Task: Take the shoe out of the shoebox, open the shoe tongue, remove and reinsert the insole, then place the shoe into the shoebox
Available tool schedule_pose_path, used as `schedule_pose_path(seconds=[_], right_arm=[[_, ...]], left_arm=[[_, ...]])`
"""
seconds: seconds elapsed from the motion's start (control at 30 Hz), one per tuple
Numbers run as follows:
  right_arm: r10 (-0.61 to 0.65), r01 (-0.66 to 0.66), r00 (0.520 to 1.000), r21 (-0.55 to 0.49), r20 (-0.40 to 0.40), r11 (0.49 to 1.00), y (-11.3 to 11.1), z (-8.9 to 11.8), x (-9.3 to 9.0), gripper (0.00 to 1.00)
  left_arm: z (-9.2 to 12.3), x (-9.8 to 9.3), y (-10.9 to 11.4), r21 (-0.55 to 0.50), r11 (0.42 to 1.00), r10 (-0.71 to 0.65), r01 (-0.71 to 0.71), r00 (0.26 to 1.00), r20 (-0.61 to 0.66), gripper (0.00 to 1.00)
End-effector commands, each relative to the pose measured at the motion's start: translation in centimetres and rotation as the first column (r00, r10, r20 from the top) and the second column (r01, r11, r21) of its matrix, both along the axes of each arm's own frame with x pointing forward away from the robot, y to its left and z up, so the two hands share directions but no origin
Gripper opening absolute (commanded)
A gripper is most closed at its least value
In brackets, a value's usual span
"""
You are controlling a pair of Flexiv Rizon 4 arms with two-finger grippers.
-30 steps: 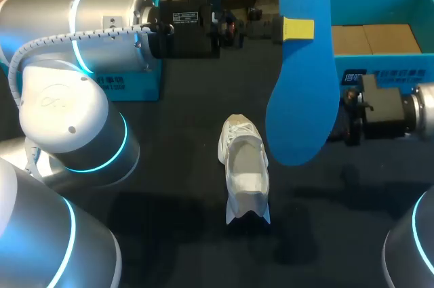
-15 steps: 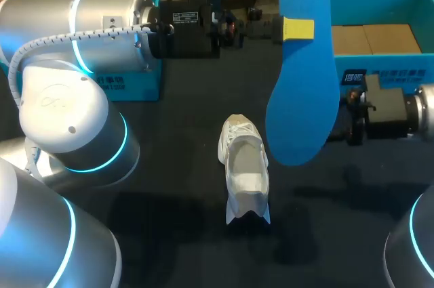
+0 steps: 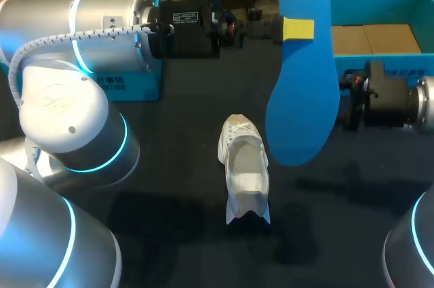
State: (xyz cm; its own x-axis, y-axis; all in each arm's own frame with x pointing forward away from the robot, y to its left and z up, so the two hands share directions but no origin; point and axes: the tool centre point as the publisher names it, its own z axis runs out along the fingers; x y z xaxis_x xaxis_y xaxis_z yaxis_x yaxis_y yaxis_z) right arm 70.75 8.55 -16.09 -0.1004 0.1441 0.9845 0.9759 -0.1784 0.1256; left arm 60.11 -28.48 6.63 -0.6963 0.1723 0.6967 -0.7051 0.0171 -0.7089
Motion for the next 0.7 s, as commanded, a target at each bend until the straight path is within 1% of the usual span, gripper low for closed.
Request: schedule_pose_path(seconds=[0.03, 0.17, 0.3, 0.33, 0.47, 0.5, 0.53, 0.57, 0.6, 0.67, 0.7], right_arm=[[0.003, -0.003, 1.0, -0.011, 0.005, 1.0, -0.2, 1.3, 0.5, 1.0], [0.003, -0.003, 1.0, -0.011, 0.005, 1.0, -0.2, 1.3, 0.5, 1.0], [0.003, -0.003, 1.0, -0.011, 0.005, 1.0, -0.2, 1.3, 0.5, 1.0], [0.003, -0.003, 1.0, -0.011, 0.005, 1.0, -0.2, 1.3, 0.5, 1.0], [0.003, -0.003, 1.0, -0.011, 0.005, 1.0, -0.2, 1.3, 0.5, 1.0], [0.003, -0.003, 1.0, -0.011, 0.005, 1.0, -0.2, 1.3, 0.5, 1.0], [0.003, -0.003, 1.0, -0.011, 0.005, 1.0, -0.2, 1.3, 0.5, 1.0], [0.003, -0.003, 1.0, -0.011, 0.005, 1.0, -0.2, 1.3, 0.5, 1.0], [0.003, -0.003, 1.0, -0.011, 0.005, 1.0, -0.2, 1.3, 0.5, 1.0], [0.003, -0.003, 1.0, -0.011, 0.005, 1.0, -0.2, 1.3, 0.5, 1.0], [0.003, -0.003, 1.0, -0.011, 0.005, 1.0, -0.2, 1.3, 0.5, 1.0]], left_arm=[[-0.1, -0.2, 0.0, 0.001, 1.0, 0.003, -0.003, 1.0, 0.0, 0.0], [-0.1, -0.2, 0.0, 0.001, 1.0, 0.003, -0.003, 1.0, 0.0, 0.0], [-1.0, 0.1, 0.6, -0.023, 1.0, 0.006, -0.003, 0.993, 0.116, 0.0], [-1.0, 0.1, 0.6, -0.023, 1.0, 0.006, -0.003, 0.993, 0.116, 0.0], [-1.6, 0.4, 1.4, -0.03, 1.0, 0.016, -0.009, 0.968, 0.249, 0.0], [-1.9, 0.5, 1.6, -0.019, 1.0, 0.013, -0.008, 0.953, 0.303, 0.0], [-2.4, 0.5, 1.9, -0.005, 1.0, -0.007, 0.01, 0.915, 0.403, 0.0], [-2.6, 0.5, 2.0, 0.003, 1.0, -0.008, 0.008, 0.907, 0.422, 0.0], [-2.9, 0.6, 2.3, 0.017, 1.0, -0.021, 0.015, 0.869, 0.495, 0.0], [-3.3, 0.5, 2.8, 0.033, 0.999, -0.044, 0.03, 0.809, 0.586, 0.0], [-3.5, 0.6, 3.1, 0.034, 0.999, -0.045, 0.03, 0.762, 0.646, 0.0]])
